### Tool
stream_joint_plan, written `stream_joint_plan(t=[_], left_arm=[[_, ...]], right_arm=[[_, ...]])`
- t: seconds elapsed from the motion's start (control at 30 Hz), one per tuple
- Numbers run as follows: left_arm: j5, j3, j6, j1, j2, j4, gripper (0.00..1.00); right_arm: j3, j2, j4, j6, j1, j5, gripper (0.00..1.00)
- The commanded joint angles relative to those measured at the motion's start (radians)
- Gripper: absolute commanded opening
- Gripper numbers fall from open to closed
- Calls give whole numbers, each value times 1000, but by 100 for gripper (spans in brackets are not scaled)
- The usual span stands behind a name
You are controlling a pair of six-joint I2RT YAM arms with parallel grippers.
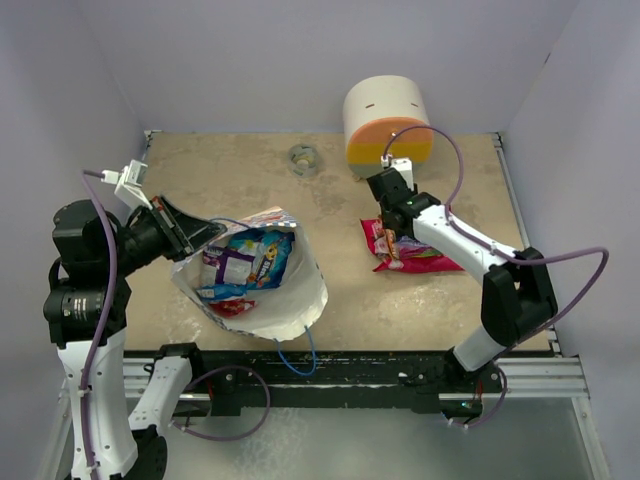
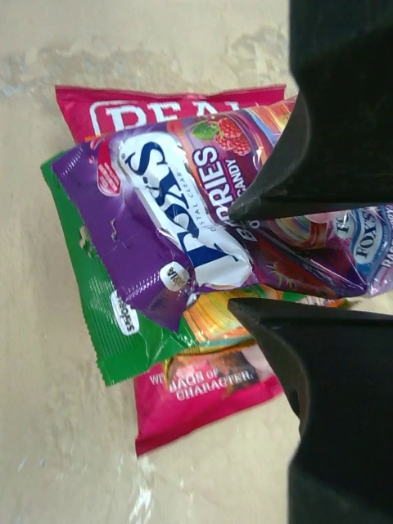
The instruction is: Take the snacks out of the paper bag
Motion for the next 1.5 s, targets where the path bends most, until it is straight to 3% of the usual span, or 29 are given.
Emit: stream_joint_plan(t=[0.0, 0.2, 0.33, 0.47, 0.67, 0.8, 0.97, 1.17, 1.33, 1.47], left_arm=[[22, -5, -26, -7, -19, 48, 0], [24, -7, -15, -7, -32, 29, 0], [29, -11, -17, -7, -39, 27, 0], [58, -25, -35, -6, -49, 38, 0], [95, -63, -105, -7, -75, 102, 0], [97, -54, -111, -7, -71, 109, 0], [103, -49, -124, -7, -70, 142, 0], [106, -49, -154, -7, -83, 199, 0], [108, -56, -200, -7, -98, 234, 0], [104, -58, -212, -7, -111, 258, 0]], right_arm=[[2, -86, -29, 113, 6, -104, 50], [2, -192, -91, 139, 6, -115, 78], [7, -257, -86, 47, 6, -153, 85], [27, -328, -29, -169, 8, -393, 86], [5, -483, 91, -194, 53, -717, 86], [-31, -545, 199, -172, 160, -818, 87], [-82, -581, 367, -124, 372, -794, 83], [-111, -489, 493, -127, 676, -600, 73], [-76, -322, 553, -162, 806, -433, 65], [-52, -195, 619, -167, 859, -311, 66]])
